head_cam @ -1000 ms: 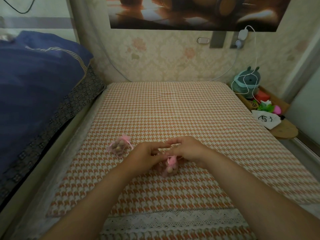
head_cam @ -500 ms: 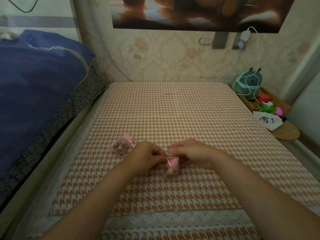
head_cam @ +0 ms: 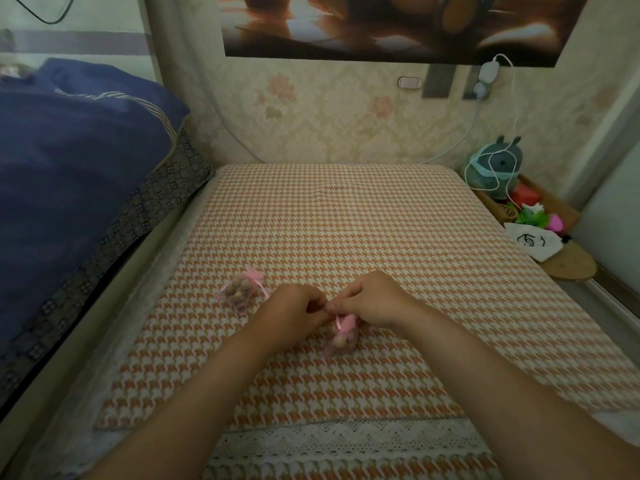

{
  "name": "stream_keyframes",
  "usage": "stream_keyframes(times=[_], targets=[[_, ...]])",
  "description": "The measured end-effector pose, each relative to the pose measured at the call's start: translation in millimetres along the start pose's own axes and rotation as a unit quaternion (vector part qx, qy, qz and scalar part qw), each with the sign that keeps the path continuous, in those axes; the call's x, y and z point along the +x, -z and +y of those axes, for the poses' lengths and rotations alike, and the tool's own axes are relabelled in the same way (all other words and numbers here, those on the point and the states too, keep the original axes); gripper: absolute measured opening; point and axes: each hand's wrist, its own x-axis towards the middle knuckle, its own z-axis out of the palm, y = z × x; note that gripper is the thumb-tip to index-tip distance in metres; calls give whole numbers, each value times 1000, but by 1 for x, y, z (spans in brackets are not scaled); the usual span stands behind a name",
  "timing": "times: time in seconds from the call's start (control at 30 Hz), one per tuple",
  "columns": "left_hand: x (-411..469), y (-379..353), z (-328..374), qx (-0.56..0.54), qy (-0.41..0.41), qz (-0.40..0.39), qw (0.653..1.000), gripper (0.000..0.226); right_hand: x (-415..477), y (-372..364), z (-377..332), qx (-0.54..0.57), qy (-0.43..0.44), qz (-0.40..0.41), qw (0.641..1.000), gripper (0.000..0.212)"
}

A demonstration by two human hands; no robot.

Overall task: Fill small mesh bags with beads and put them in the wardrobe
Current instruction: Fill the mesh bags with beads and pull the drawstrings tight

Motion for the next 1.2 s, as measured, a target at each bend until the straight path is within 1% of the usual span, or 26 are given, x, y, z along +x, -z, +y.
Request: stream_keyframes(times=[0.07, 0.13, 0.27, 0.43, 0.53, 0.63, 0.7, 0.77, 0.8, 0.9, 1.0, 1.1, 1.2], targets=[[0, -3, 0, -14, 24, 19, 999, 39, 0, 3, 0, 25, -9, -3, 1000, 8], [0, -5, -1, -26, 42, 31, 998, 41, -1, 6, 0, 54, -20, -24, 998, 9], [1, -6, -2, -31, 59, 40, 997, 43, 0, 13, 3, 66, -26, -78, 994, 7], [2, -6, 0, -54, 78, 30, 995, 42, 2, 18, 5, 92, -47, -112, 988, 8], [3, -4, 1, -109, 96, 14, 989, 28, 3, 17, 7, 138, -91, -118, 979, 11], [2, -3, 1, -111, 94, 11, 989, 22, 3, 10, 7, 152, -124, -97, 976, 9], [2, -2, 0, -88, 91, 3, 992, 19, 4, 3, 6, 178, -140, -56, 972, 4], [2, -1, 0, -69, 84, -4, 994, 23, 7, -3, 6, 198, -156, -13, 968, 3], [1, 0, -1, -61, 79, -2, 995, 26, 8, -6, 5, 205, -164, -5, 965, 4], [0, 6, -5, -64, 86, 12, 994, 22, 11, -16, 4, 232, -195, -8, 953, 10], [-3, 13, -8, -87, 87, 5, 992, 21, 14, -22, 3, 255, -212, -2, 944, 16], [-6, 18, -9, -94, 93, -16, 991, 18, 15, -23, 5, 278, -211, 12, 937, 14], [-10, 21, -8, -86, 84, -13, 993, 20, 15, -21, 6, 306, -211, 16, 928, 13]])
